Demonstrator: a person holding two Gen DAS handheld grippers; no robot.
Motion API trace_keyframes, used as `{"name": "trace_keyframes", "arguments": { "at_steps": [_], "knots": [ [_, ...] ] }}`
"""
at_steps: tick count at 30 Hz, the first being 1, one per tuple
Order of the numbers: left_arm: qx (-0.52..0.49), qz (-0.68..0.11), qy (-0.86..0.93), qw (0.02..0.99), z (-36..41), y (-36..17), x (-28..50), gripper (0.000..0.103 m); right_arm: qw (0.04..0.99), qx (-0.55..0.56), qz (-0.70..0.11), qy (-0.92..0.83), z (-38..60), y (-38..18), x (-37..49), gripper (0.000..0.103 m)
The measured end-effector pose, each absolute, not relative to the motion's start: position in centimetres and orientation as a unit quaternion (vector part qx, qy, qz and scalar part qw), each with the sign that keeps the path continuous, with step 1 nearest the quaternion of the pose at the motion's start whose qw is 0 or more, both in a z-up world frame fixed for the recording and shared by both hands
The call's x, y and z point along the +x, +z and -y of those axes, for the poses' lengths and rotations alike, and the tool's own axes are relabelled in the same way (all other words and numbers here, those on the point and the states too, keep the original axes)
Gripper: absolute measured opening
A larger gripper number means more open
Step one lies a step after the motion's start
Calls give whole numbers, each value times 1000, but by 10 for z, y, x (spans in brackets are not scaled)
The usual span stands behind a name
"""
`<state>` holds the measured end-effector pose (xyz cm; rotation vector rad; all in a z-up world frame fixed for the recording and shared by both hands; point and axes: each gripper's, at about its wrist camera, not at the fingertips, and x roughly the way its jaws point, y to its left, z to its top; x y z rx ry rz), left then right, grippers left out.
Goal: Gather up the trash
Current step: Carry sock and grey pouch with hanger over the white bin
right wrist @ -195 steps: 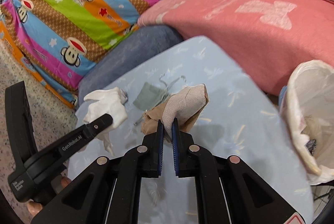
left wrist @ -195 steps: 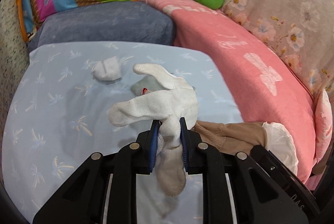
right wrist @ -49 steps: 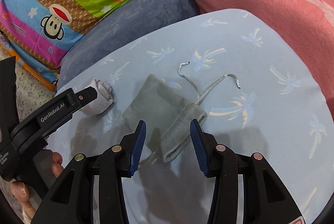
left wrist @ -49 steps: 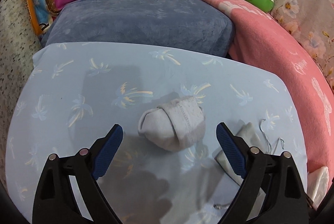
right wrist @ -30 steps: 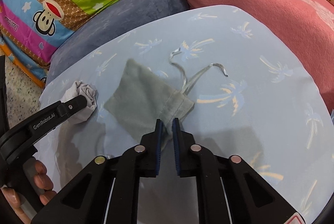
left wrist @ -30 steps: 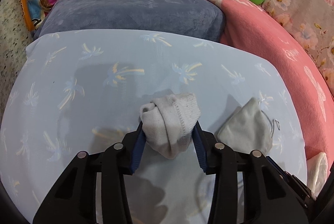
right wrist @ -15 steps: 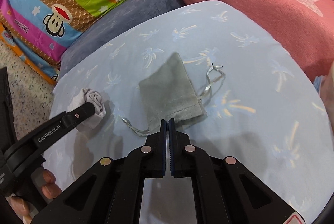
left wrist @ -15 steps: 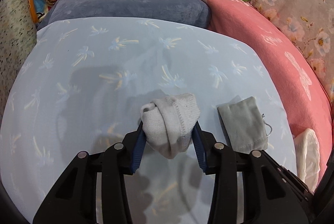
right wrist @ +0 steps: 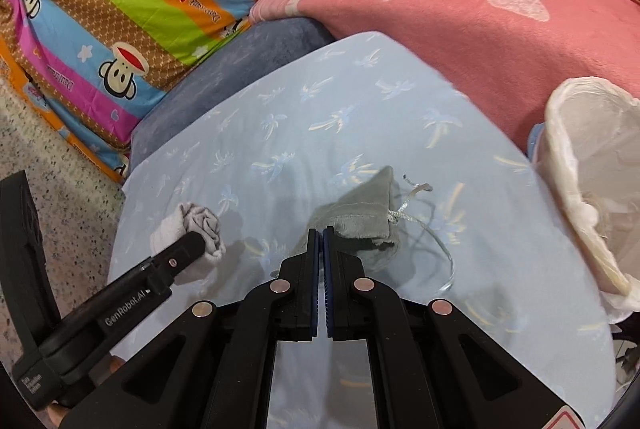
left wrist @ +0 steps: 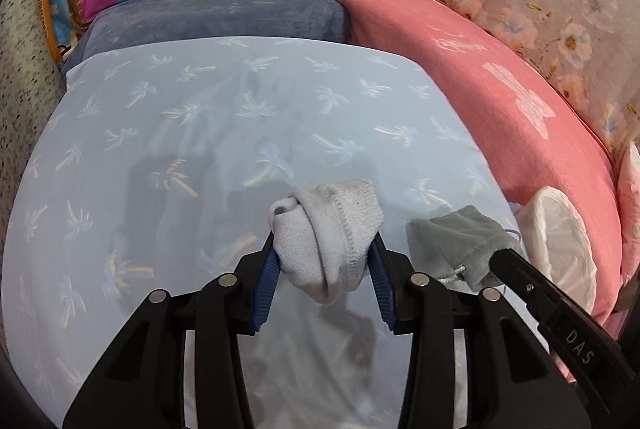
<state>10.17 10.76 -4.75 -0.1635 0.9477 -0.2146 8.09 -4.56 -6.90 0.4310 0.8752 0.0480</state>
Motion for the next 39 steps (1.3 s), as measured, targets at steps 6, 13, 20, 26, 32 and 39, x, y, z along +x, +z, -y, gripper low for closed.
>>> {"name": "trace_keyframes", "arguments": {
  "at_steps": [6, 13, 20, 26, 32, 39],
  "knots": [
    [-60, -440, -130, 887, -76, -30, 83, 41, 894, 223, -388, 14, 76, -44, 52, 2],
    [-29, -423, -167, 890, -33, -15, 64, 41, 906, 235, -353, -8, 120, -21, 23, 2],
    [0, -412, -197, 890, 10, -4, 56, 41, 912, 250, -325, -37, 167, -9, -1, 2],
    [25, -405, -223, 886, 49, 2, 51, 41, 912, 265, -307, -63, 204, -4, -13, 2],
    [51, -401, -250, 880, 85, 4, 48, 41, 911, 277, -292, -89, 242, -1, -29, 2],
    [83, -395, -282, 870, 123, 6, 43, 41, 908, 291, -280, -112, 278, -3, -41, 2]
  ]
}}
